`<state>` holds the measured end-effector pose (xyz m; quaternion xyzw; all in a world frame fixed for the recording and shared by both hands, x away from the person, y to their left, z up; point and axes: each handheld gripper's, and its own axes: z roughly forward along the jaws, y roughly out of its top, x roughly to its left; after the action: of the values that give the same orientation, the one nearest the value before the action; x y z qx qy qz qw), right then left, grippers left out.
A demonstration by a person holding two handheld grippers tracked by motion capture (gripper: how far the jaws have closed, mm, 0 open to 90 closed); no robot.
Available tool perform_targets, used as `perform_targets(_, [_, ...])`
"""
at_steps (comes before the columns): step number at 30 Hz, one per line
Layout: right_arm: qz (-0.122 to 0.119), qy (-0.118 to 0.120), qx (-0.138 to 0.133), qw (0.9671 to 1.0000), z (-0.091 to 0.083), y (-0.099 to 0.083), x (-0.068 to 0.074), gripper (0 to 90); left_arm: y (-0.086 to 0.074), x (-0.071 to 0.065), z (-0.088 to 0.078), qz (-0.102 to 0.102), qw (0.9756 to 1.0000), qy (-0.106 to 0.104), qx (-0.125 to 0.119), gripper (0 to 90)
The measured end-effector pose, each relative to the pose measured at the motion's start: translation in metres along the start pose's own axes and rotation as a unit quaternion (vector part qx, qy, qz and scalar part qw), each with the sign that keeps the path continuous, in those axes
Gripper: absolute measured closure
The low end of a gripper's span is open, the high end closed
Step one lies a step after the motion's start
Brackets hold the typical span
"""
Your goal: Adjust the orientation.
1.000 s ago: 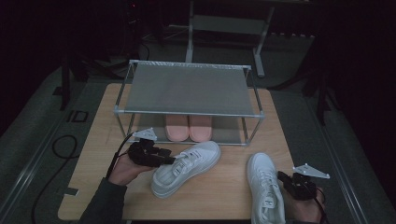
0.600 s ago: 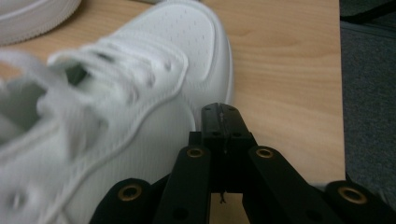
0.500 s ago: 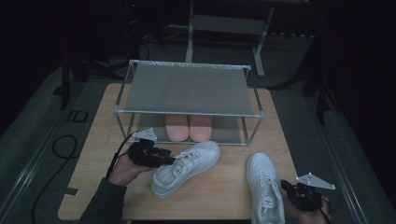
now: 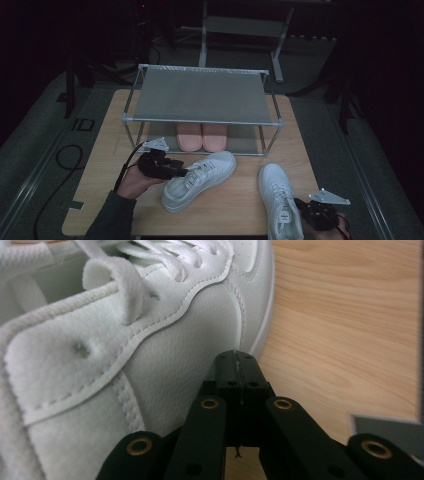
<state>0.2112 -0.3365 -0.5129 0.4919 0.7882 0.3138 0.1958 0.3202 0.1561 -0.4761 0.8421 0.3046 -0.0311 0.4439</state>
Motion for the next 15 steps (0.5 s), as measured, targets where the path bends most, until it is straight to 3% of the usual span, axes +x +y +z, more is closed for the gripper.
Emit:
perform_targets(5, [-0.012, 0.009, -0.003, 0.9999, 0.008, 0.008, 0.012, 90.0, 0.000, 0.000, -0.002, 0.000, 1.0000, 0.001, -0.002, 57.1])
perform_targets(15, [-0.019, 0.023, 0.009, 0.9995, -0.008, -0.006, 0.008, 90.0, 0.000, 0.001, -0.003, 0.001, 1.0000, 0.002, -0.002, 57.0])
